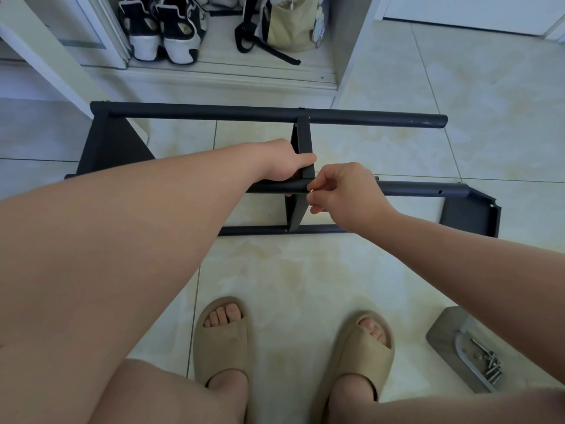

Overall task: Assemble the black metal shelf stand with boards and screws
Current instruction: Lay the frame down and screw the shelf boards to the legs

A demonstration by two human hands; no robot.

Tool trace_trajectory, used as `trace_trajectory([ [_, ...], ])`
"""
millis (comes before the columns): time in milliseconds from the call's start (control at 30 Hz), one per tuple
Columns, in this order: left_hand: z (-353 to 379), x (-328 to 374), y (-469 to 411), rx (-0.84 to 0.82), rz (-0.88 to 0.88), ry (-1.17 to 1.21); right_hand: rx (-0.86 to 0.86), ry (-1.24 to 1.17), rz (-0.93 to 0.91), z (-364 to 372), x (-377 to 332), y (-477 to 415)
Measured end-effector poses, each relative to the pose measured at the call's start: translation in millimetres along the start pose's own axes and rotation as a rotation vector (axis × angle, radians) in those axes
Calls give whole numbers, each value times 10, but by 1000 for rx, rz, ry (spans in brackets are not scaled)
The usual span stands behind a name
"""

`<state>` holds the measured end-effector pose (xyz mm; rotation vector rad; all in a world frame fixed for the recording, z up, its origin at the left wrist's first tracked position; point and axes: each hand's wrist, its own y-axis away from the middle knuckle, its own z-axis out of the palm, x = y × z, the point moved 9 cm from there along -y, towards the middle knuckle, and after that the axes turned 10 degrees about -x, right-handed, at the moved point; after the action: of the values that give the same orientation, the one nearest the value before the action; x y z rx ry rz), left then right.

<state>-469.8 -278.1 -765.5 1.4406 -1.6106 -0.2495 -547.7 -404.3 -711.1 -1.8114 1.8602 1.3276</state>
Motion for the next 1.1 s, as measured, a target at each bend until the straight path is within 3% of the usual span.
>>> trace_trajectory([
  [133, -2, 24, 6, 7, 11, -31, 9, -30, 25, -12, -6, -11],
  [367, -17, 20, -11, 36, 1, -11, 14, 290, -89, 55, -197, -50],
  [800, -13, 8, 28, 25, -4, 38, 32, 41, 4, 18, -34, -85],
  [1100, -15, 139, 249, 15, 55, 54, 65, 83, 120, -50, 15, -62],
])
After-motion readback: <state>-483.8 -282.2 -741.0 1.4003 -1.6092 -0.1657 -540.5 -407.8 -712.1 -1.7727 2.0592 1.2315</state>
